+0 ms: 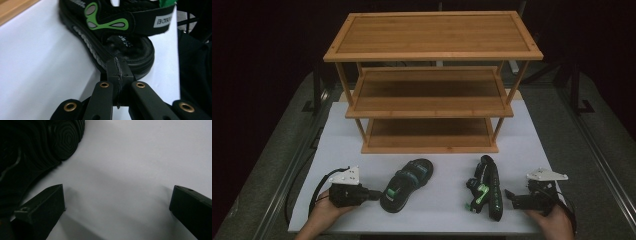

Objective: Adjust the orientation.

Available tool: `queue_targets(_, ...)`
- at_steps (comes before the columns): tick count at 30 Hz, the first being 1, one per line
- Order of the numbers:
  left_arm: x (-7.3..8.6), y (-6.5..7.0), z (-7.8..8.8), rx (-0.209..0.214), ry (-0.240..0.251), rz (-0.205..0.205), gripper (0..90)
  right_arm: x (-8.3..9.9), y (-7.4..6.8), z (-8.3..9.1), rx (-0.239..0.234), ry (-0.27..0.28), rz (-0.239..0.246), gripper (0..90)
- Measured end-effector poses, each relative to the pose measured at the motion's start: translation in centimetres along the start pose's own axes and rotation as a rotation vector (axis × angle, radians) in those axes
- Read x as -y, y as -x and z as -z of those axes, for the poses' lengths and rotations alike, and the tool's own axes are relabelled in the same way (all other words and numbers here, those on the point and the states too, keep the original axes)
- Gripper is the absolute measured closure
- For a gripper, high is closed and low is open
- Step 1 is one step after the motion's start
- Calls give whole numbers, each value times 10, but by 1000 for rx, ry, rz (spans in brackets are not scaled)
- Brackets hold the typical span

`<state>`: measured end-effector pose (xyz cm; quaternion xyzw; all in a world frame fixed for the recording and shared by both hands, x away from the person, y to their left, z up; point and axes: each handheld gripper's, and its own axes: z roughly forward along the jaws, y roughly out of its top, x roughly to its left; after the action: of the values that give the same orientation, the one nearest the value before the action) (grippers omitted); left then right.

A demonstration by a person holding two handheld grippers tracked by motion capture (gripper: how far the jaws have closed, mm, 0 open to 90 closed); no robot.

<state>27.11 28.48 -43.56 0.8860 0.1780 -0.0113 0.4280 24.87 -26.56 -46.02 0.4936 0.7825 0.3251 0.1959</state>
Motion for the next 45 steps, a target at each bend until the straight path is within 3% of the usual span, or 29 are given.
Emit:
queue_targets(12, -10, 17, -16, 74, -6, -44, 900, 0, 0, 0, 0, -1, 0, 0)
queue_targets(24, -19, 25, -30, 116, -14, -74, 900, 0, 0, 0, 0, 0, 0, 0)
queue_targets(28, -18, 24, -25, 113, -6, -78, 900, 0, 0, 0, 0, -1, -1, 0)
queue_targets(32, -22, 19, -7, 74, 65, -53, 892, 0, 0, 0, 1, -1, -3, 0)
queue_targets(36, -35, 12, 7, 11, 134, -44, 706, 0, 0, 0, 0, -1, -4, 0)
queue_targets(38, -44, 8, 9, 4, 159, -34, 649, 0, 0, 0, 0, -2, -2, 0)
queue_targets(41, -56, 1, 5, 5, 157, -17, 558, 0, 0, 0, 0, -3, -2, 0)
queue_targets(45, -70, -8, -8, 5, 137, -12, 510, 0, 0, 0, 0, -3, -4, 0)
